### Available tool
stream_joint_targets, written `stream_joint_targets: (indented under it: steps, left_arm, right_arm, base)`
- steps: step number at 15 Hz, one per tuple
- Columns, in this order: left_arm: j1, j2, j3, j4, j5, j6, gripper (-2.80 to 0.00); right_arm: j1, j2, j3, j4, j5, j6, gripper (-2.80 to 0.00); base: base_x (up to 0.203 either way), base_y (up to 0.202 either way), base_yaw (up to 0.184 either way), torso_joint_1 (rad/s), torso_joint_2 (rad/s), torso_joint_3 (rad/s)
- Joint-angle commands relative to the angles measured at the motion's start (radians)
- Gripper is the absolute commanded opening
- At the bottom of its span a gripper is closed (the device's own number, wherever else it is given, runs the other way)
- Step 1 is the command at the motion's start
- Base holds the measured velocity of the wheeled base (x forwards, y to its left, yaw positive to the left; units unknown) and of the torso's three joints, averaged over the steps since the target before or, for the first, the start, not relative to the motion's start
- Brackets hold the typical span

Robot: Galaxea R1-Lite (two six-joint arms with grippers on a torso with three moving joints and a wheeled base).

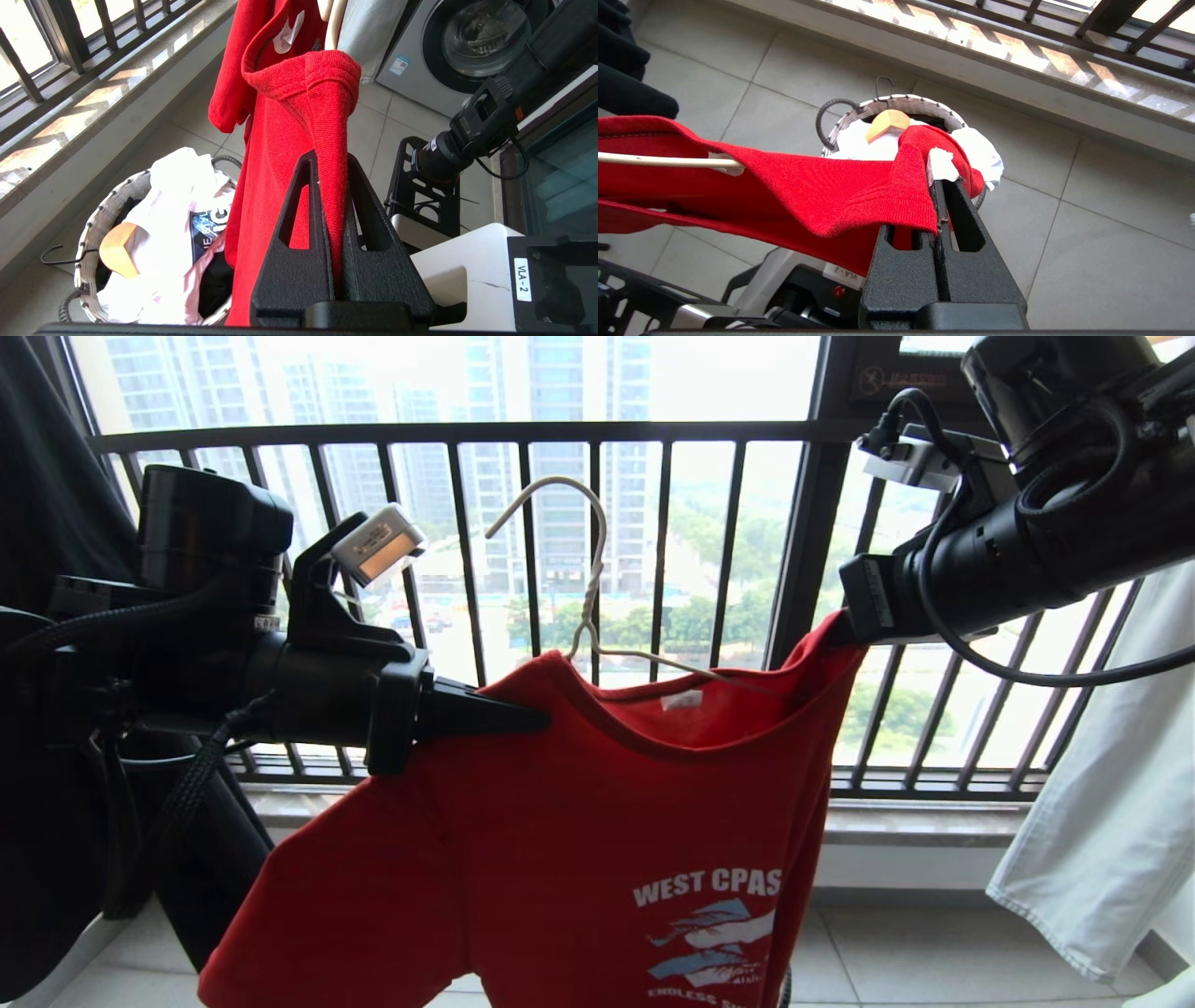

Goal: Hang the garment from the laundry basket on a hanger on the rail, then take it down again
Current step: Hang the clothes on the clothes rack

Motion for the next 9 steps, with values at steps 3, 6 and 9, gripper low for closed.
stream_joint_targets:
  steps: [3,6,9]
  left_arm:
    - [-0.008,-0.029,0.105,-0.226,-0.008,-0.123,-2.80]
    - [-0.058,-0.030,0.147,-0.263,-0.003,-0.112,-2.80]
    - [-0.073,-0.016,0.159,-0.286,0.042,-0.110,-2.80]
  right_arm:
    - [0.122,0.004,-0.016,0.011,-0.207,-0.068,-2.80]
    - [0.131,0.004,-0.016,0.006,-0.340,-0.112,-2.80]
    - [0.120,-0.018,-0.016,-0.022,-0.405,-0.113,-2.80]
  base:
    - [0.000,0.000,0.000,0.000,0.00,0.000]
    - [0.000,0.000,0.000,0.000,0.00,0.000]
    - [0.000,0.000,0.000,0.000,0.00,0.000]
